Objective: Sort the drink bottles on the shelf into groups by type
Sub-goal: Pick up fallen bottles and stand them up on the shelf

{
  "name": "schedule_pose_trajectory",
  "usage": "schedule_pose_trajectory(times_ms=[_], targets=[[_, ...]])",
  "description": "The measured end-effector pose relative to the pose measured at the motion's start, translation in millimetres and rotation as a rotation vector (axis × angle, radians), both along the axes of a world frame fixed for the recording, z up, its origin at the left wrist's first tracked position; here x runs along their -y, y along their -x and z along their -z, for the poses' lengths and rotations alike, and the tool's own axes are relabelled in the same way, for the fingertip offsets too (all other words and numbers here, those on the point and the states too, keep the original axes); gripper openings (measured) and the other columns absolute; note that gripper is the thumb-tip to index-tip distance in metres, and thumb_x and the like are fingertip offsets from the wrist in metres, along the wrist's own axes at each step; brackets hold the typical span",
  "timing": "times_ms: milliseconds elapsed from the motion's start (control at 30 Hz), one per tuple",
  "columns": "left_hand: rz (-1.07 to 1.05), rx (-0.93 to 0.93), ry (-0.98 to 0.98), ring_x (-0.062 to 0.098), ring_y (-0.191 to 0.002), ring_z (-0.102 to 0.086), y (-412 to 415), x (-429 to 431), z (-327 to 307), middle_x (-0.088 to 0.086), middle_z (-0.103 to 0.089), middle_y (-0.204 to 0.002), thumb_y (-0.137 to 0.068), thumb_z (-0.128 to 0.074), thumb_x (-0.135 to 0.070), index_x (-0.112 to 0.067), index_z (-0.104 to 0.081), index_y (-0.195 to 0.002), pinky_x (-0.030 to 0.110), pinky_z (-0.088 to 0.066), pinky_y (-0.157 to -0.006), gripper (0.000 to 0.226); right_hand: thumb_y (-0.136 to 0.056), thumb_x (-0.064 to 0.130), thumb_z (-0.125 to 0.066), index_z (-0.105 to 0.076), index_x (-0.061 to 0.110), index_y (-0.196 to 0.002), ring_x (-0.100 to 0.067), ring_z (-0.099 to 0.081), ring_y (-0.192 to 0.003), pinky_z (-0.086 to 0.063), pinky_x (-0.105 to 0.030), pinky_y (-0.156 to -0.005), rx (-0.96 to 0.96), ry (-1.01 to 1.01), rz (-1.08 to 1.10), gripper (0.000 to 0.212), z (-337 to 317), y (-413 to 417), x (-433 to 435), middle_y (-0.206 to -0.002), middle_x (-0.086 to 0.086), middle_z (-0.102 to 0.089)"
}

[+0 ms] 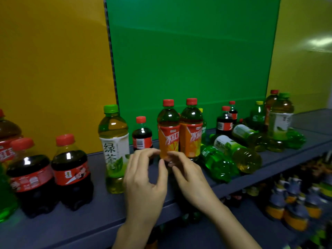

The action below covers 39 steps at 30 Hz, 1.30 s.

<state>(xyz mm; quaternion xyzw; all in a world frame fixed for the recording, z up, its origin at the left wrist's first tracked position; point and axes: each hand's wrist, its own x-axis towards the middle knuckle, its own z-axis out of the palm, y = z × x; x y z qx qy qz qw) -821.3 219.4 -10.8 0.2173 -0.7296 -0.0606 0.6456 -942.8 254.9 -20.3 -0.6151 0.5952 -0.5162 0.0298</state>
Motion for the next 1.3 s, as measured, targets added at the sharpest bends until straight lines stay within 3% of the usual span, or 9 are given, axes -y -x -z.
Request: schedule_pose_trajectory(times_ms=[200,300,433,533,733,867,967,1100,1300], targets=[[0.052,0.249,-0.127,0.006,-0.071,-0.056,68,-17,-3,-0.013,-0.058,-0.08,-0.083,-0.046,-0.044,-0.028,-0.058,-0.087,0.028,-0.049,-0.061,0.02,-0.087,0.004,-0.052,-0.065,0.019,-0.102,0.0,-0.061,-0.092,-0.046,-0.012,-0.084,-0.098,0.087,0.102,0.025,-21,80,-42,-0.093,0.013,-0.065],[-0.076,0.392,-0.224,0.016,-0.077,-0.058,105,-22,0,-0.009,-0.06,-0.085,-0.088,-0.045,-0.05,-0.023,-0.057,-0.087,0.032,-0.046,-0.065,0.03,-0.087,0.003,-0.053,-0.065,0.023,-0.098,-0.002,-0.064,-0.09,-0.05,-0.024,-0.086,-0.085,0.056,0.154,0.026,-30,128,-49,-0.092,0.011,-0.068],[-0.231,0.544,-0.411,0.027,-0.089,-0.059,138,-29,-4,0.003,-0.06,-0.091,-0.089,-0.035,-0.058,-0.016,-0.051,-0.084,0.031,-0.039,-0.066,0.046,-0.088,0.008,-0.056,-0.067,0.018,-0.1,-0.009,-0.063,-0.097,-0.048,-0.029,-0.09,-0.122,-0.042,0.208,0.02,-33,182,-47,-0.1,0.006,-0.069],[-0.272,0.62,-0.582,0.031,-0.089,-0.059,154,-31,-10,0.008,-0.061,-0.091,-0.085,-0.031,-0.067,-0.014,-0.05,-0.079,0.035,-0.047,-0.072,0.057,-0.089,0.017,-0.056,-0.065,0.017,-0.106,-0.016,-0.061,-0.103,-0.047,-0.034,-0.092,-0.156,-0.151,0.222,0.019,-33,209,-39,-0.108,0.001,-0.067],[-0.335,0.747,-0.837,0.027,-0.094,-0.054,183,-29,-27,0.006,-0.053,-0.094,-0.076,-0.034,-0.078,-0.007,-0.058,-0.097,0.033,-0.043,-0.078,0.078,-0.086,0.057,-0.046,-0.053,0.012,-0.118,-0.03,-0.053,-0.112,-0.042,-0.036,-0.088,-0.256,-0.507,0.333,0.057,-41,235,-12,-0.123,-0.011,-0.057],[-0.302,0.832,-0.992,0.023,-0.093,-0.05,198,-16,-34,0.007,-0.055,-0.104,-0.067,-0.049,-0.079,-0.005,-0.055,-0.112,0.029,-0.041,-0.078,0.087,-0.079,0.062,-0.054,-0.03,0.005,-0.138,-0.033,-0.042,-0.127,-0.038,-0.035,-0.099,-0.199,-0.767,0.276,0.086,-49,237,3,-0.142,-0.015,-0.039],[-0.257,0.864,-1.055,0.023,-0.105,-0.051,206,-10,-34,0.01,-0.054,-0.124,-0.074,-0.054,-0.068,-0.005,-0.052,-0.121,0.026,-0.037,-0.08,0.079,-0.073,0.06,-0.063,-0.023,0.002,-0.142,-0.03,-0.044,-0.127,-0.041,-0.033,-0.099,-0.062,-0.892,0.214,0.099,-51,241,7,-0.144,-0.014,-0.038],[-0.238,0.871,-1.057,0.025,-0.11,-0.055,208,-3,-27,0.01,-0.057,-0.125,-0.078,-0.051,-0.065,-0.009,-0.057,-0.118,0.027,-0.042,-0.087,0.069,-0.071,0.056,-0.061,-0.045,0.004,-0.131,-0.026,-0.059,-0.104,-0.047,-0.026,-0.071,0.004,-0.918,0.129,0.081,-44,249,11,-0.128,-0.014,-0.054],[-0.185,0.674,-0.97,0.022,-0.089,-0.06,200,-9,-15,0.005,-0.066,-0.094,-0.073,-0.054,-0.067,-0.019,-0.06,-0.077,0.029,-0.046,-0.077,0.049,-0.076,0.053,-0.057,-0.054,0.009,-0.121,-0.028,-0.058,-0.106,-0.047,-0.032,-0.086,0.055,-0.779,0.089,0.063,-36,255,0,-0.122,-0.014,-0.056]])
